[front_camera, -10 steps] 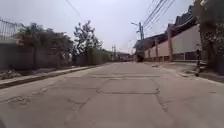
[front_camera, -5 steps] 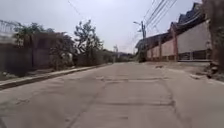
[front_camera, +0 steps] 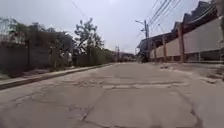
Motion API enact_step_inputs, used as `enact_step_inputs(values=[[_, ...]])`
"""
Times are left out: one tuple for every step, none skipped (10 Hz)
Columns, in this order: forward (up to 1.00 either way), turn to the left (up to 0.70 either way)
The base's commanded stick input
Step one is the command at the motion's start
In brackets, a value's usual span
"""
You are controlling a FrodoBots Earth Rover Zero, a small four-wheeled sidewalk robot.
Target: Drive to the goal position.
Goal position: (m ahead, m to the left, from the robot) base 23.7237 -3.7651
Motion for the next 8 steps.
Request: enact_step_inputs(values=[[1.0,0.0],[1.0,0.0],[1.0,0.0],[1.0,0.0],[1.0,0.0],[1.0,0.0],[1.0,0.0],[1.0,0.0]])
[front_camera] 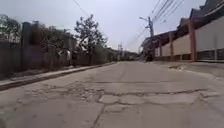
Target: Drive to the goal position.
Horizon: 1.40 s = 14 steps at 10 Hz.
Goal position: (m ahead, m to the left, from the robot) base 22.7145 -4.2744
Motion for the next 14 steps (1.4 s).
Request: enact_step_inputs(values=[[1.0,0.0],[1.0,0.0],[1.0,0.0],[1.0,0.0],[1.0,0.0],[1.0,0.0],[1.0,0.0],[1.0,-0.03],[1.0,-0.04],[1.0,-0.11],[1.0,-0.23],[1.0,-0.32],[1.0,-0.4],[1.0,-0.4]])
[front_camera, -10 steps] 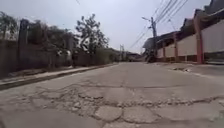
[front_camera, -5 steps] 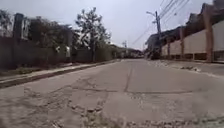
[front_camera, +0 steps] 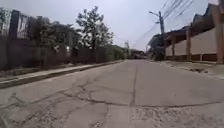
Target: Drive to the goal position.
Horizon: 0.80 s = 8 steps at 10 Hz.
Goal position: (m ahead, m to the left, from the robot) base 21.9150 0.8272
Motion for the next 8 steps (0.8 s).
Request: enact_step_inputs(values=[[1.0,-0.4],[1.0,-0.4],[1.0,-0.4],[1.0,-0.4],[1.0,-0.4],[1.0,-0.4],[1.0,-0.4],[1.0,-0.4]])
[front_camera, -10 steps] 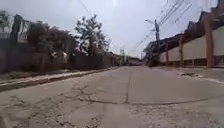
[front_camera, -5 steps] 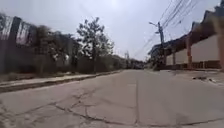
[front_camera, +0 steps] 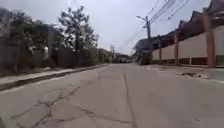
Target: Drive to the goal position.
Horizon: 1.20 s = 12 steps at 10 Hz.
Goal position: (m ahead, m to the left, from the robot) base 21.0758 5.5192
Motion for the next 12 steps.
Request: enact_step_inputs(values=[[1.0,-0.4],[1.0,-0.4],[1.0,-0.26],[1.0,0.0],[1.0,0.0],[1.0,0.0],[1.0,0.0],[1.0,0.0],[1.0,0.0],[1.0,0.0],[1.0,0.0],[1.0,0.0]])
